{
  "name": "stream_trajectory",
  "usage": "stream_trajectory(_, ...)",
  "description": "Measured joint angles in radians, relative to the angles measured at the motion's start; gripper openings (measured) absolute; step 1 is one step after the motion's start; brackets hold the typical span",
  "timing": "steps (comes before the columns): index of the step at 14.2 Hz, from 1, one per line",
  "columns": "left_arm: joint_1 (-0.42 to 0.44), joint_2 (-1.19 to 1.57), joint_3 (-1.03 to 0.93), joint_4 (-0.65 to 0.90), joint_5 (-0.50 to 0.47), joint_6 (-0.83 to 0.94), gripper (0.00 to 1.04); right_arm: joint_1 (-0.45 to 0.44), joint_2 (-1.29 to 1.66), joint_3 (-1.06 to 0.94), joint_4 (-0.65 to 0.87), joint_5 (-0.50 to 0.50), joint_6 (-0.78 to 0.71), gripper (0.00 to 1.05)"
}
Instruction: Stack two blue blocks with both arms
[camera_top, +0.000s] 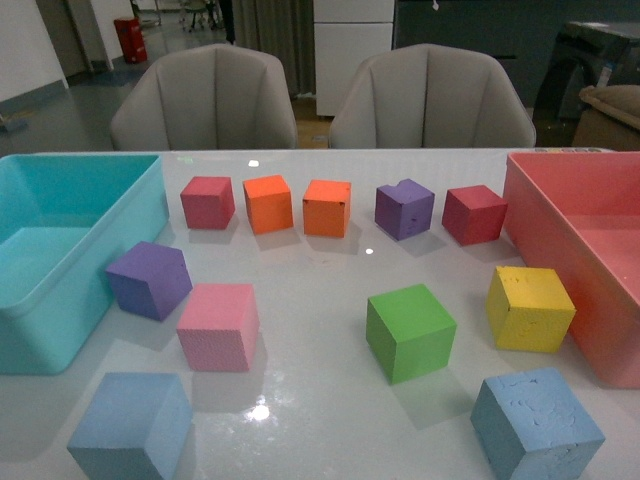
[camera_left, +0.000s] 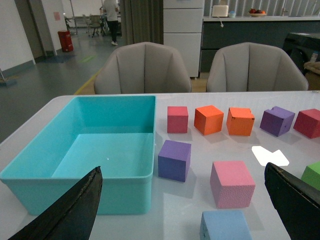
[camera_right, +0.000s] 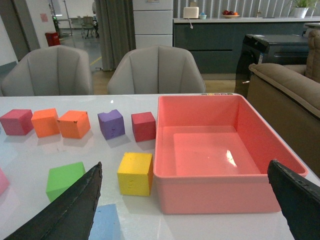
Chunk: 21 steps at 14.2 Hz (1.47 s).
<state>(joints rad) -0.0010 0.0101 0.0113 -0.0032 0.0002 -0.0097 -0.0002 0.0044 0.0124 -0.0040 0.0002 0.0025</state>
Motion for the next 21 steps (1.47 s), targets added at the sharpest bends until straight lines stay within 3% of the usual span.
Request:
stream_trajectory(13,0.0,0.0,0.0,0.0,0.0,0.0,0.98,0.0,0.0,0.0,0.0,0.0,0.0,0.98)
stream_trajectory(14,0.0,0.0,0.0,0.0,0.0,0.0,0.98,0.038,0.055,0.012,-0.004,0.101,0.021,0.98)
stream_trajectory(15,0.0,0.0,0.0,0.001,0.0,0.0,0.98,0.046,0.291,0.082,0.157,0.161,0.032,0.98)
stream_trajectory(17,0.0,0.0,0.0,0.0,0.0,0.0,0.98,0.096,0.627,0.258,0.328,0.104,0.046,0.98)
stream_trajectory(18,0.0,0.0,0.0,0.0,0.0,0.0,0.98,0.138,0.802,0.336,0.322,0.07,0.054,0.98)
stream_trajectory(21,0.0,0.0,0.0,0.0,0.0,0.0,0.98,0.162,0.911,0.374,0.311,0.047,0.06,0.98)
